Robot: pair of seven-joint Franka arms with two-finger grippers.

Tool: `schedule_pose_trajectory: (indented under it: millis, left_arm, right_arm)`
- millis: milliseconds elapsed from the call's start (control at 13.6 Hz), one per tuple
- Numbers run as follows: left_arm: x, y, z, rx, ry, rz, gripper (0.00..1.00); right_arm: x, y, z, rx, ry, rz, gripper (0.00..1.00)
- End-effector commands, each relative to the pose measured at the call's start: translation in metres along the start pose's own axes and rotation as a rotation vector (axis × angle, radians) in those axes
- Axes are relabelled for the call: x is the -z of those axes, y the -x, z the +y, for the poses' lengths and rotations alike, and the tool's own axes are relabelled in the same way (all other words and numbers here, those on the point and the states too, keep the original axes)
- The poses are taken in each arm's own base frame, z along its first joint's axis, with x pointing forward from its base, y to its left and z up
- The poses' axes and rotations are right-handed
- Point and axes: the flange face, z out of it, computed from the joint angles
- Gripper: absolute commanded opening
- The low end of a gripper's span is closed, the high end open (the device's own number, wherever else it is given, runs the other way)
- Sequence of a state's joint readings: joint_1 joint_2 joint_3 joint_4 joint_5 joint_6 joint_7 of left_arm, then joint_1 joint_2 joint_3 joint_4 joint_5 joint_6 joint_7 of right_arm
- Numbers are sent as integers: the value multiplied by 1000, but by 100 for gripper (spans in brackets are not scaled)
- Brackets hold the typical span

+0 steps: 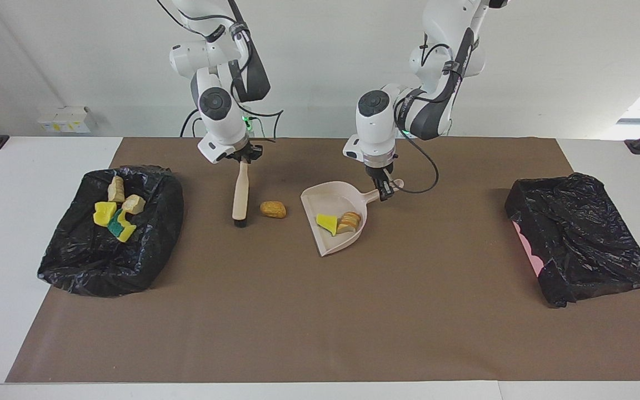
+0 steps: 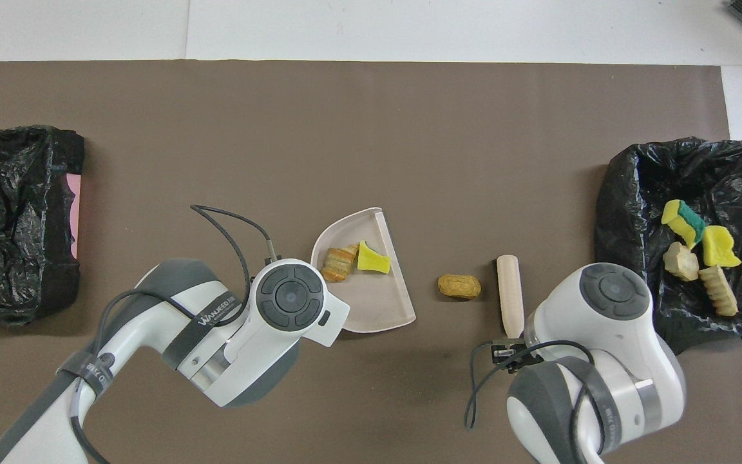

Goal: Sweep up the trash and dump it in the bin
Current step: 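Sweep the tan and yellow pieces into the dustpan with the right gripper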

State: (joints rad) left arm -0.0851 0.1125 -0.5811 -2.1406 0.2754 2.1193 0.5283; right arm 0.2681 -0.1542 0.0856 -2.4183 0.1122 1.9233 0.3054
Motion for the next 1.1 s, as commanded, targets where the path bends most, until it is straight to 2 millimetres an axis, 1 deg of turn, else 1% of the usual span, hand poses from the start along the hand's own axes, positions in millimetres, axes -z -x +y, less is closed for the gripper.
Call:
schedule_pose_trajectory:
  millis: [0,74,221,295,368,442,515,589,663,736,884,957,1031]
  left_arm:
    - [1,9,9,4,-8,-20,0]
    - [1,10,8,4,-7,-20,0]
    - [-1,11,8,2,-5,-22,0]
    - [-2,12,7,3,-4,-22,0]
    - [-3,13,6,1,-4,-22,0]
    - [-3,14,6,3,-2,-22,0]
    - [-3,14,5,-8,-4,-18,0]
    - [-3,14,5,-18,-4,-15,0]
    - [-5,19,-2,-7,6,-10,0]
    - [-5,20,-3,-20,15,0,0]
    - [-8,25,-13,-55,51,37,0]
    - [-8,26,-17,-58,64,51,0]
    - [-8,31,-24,-66,64,55,0]
  right_arm:
    - [-8,-7,-42,18,10,19,0]
    - [-5,-10,-54,20,-9,18,0]
    - [1,-11,-87,39,-75,20,0]
    - [5,-13,-109,59,-103,18,0]
    - [8,-7,-136,91,-129,15,0]
    - [12,-7,-146,105,-156,12,0]
    - [17,-12,-150,126,-168,18,0]
    - [18,-16,-148,136,-169,16,0]
    - [18,-22,-137,145,-157,11,0]
    - [21,-27,-126,131,-159,4,0]
    - [33,-33,-103,116,-132,5,0]
    - [45,-33,-95,123,-105,19,0]
    - [52,-32,-90,127,-87,14,0]
